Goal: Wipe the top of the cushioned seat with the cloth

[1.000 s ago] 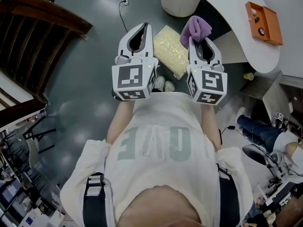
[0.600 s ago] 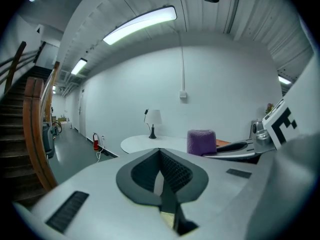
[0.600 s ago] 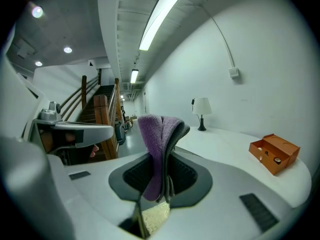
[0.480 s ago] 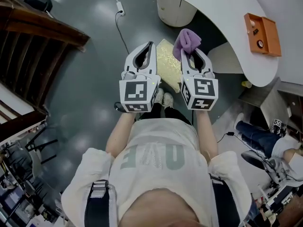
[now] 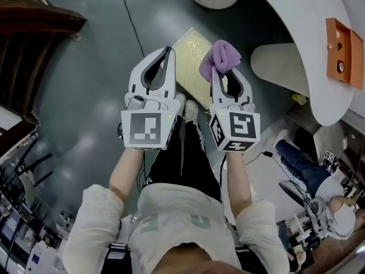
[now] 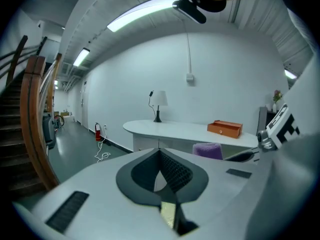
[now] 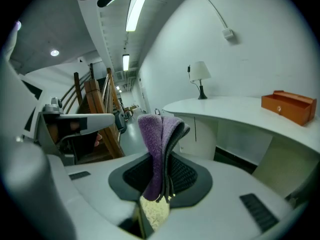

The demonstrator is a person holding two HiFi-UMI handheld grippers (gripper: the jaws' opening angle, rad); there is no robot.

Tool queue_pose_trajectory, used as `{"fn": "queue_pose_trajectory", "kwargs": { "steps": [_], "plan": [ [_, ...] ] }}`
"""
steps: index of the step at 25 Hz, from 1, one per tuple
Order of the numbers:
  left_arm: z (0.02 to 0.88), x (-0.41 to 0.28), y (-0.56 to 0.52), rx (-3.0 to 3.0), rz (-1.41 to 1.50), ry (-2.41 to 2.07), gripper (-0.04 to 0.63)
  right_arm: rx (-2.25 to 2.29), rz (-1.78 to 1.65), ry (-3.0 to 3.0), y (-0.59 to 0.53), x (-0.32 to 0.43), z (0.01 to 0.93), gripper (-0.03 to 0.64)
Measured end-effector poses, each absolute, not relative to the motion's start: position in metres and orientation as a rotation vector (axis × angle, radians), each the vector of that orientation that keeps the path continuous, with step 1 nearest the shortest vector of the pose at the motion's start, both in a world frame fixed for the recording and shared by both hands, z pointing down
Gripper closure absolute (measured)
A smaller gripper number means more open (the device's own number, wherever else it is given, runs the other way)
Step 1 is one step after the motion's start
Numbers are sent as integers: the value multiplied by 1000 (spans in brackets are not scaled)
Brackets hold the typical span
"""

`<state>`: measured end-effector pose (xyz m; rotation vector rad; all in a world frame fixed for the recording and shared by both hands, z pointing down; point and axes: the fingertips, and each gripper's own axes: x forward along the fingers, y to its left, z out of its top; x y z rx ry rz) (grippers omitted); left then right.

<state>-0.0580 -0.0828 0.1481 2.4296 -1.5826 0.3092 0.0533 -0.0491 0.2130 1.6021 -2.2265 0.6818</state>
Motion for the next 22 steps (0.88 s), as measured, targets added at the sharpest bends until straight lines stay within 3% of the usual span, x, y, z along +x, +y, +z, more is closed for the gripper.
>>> {"fn": "queue_pose_trajectory", "kwargs": {
  "steps": [9, 22],
  "plan": [
    [294, -63, -66, 2332, 507, -1540, 589, 1521, 796, -2157, -23, 43, 335, 528],
    [331, -60, -58, 2314, 563, -1491, 589, 1500, 853, -2123, -22, 42, 376, 528]
  ]
}}
